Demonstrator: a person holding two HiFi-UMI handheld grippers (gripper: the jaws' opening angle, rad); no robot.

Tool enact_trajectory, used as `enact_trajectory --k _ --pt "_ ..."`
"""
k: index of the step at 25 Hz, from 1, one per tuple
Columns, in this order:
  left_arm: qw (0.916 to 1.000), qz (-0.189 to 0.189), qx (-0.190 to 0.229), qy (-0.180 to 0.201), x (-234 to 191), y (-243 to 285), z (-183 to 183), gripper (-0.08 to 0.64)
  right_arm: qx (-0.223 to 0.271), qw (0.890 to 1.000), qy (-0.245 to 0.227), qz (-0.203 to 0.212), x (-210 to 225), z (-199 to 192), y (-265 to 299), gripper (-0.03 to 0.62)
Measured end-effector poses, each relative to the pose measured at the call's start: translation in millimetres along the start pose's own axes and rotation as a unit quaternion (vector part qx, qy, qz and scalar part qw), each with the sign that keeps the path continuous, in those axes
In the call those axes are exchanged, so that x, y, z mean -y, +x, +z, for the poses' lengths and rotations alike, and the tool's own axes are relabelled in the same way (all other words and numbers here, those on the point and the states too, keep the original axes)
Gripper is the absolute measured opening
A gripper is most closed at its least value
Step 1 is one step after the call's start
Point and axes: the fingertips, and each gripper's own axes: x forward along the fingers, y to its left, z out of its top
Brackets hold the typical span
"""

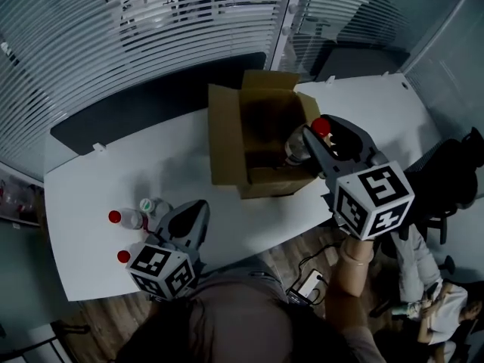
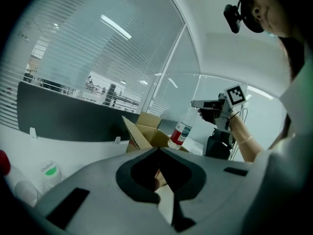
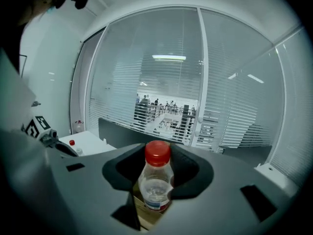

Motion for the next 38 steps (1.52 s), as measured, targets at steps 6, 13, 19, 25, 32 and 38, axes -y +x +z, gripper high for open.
enact_trajectory --k 6,13,19,25,32,38 --pt "0.9999 -0.012 -0.006 0.006 -1.7 -10.6 -4.5 0.009 0.027 1.0 -0.006 0.005 -22.4 22.7 -33.6 0.17" --pt "0.9996 -0.027 -0.008 0.005 1.2 -20.4 -9.1 0.009 0.029 0.999 0.001 0.012 -47.9 17.8 -50.8 0.17" --pt "0.9994 -0.032 -0.009 0.007 -2.6 -35.5 -14.0 0.009 0.025 0.999 0.013 0.021 -76.9 5.8 -55.7 0.17" --pt "0.9994 -0.034 -0.005 0.01 -3.0 -48.4 -10.3 0.009 0.025 0.999 0.018 0.036 -101.8 2.8 -54.0 0.17" --pt "0.9997 -0.023 0.003 0.011 -10.9 -72.7 -15.7 0.009 0.018 0.998 0.018 0.062 -136.7 -5.2 -49.7 0.17" --pt "1.0 0.0 0.007 0.001 -25.4 -90.0 -20.0 0.009 0.007 0.996 0.014 0.088 -163.4 -11.9 -38.6 0.17"
